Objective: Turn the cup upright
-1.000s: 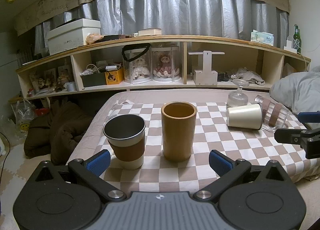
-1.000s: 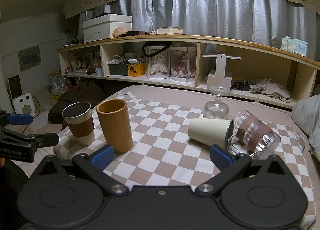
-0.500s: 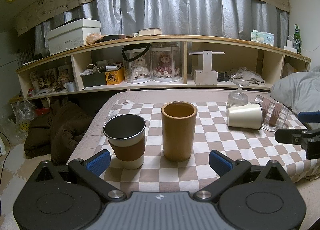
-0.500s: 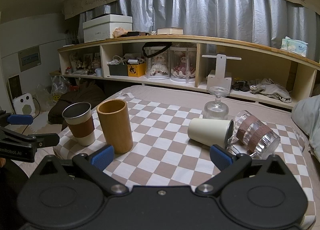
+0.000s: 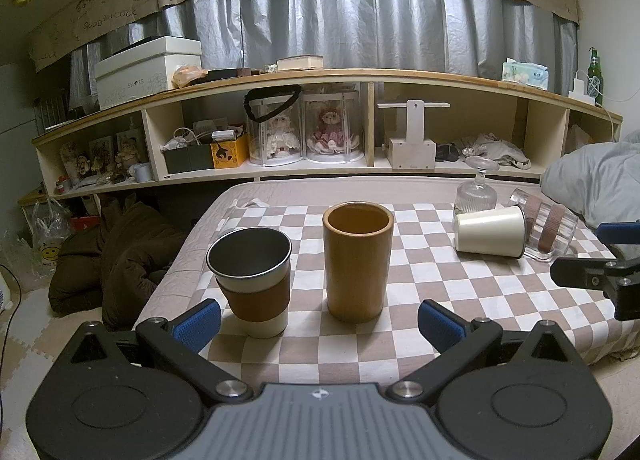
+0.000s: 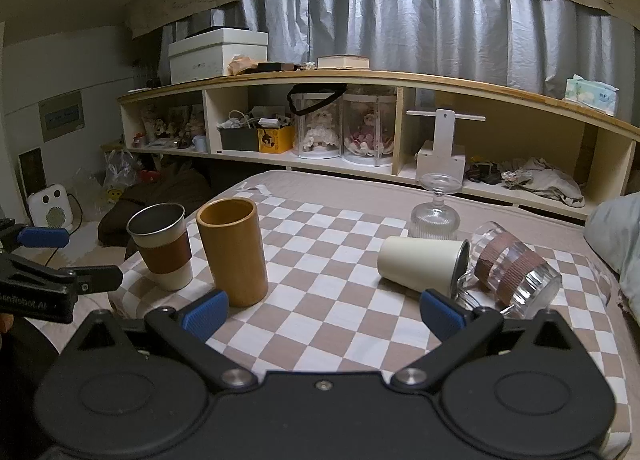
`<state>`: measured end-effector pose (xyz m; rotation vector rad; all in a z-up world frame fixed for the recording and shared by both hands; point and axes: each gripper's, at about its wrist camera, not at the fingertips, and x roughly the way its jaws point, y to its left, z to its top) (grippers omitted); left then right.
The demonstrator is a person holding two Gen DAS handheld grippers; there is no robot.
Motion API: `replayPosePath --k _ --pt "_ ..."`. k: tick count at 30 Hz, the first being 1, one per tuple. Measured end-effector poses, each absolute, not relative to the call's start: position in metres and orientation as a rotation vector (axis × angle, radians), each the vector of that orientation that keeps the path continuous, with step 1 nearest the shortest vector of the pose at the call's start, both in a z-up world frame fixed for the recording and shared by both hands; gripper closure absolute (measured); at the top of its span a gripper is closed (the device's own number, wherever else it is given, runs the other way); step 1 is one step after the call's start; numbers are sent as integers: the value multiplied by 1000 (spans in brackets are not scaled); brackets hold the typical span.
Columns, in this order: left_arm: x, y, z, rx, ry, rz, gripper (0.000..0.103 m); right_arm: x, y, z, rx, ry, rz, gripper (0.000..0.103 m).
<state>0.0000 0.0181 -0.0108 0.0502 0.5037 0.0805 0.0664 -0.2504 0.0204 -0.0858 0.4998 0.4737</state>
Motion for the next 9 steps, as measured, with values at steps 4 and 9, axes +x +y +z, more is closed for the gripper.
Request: replayPosePath --k 4,9 --pt "0 18 -10 51 502 82 0 66 -250 21 -87 499 475 0" --pt "0 19 -12 50 505 82 0 66 -251 21 -92 501 477 0"
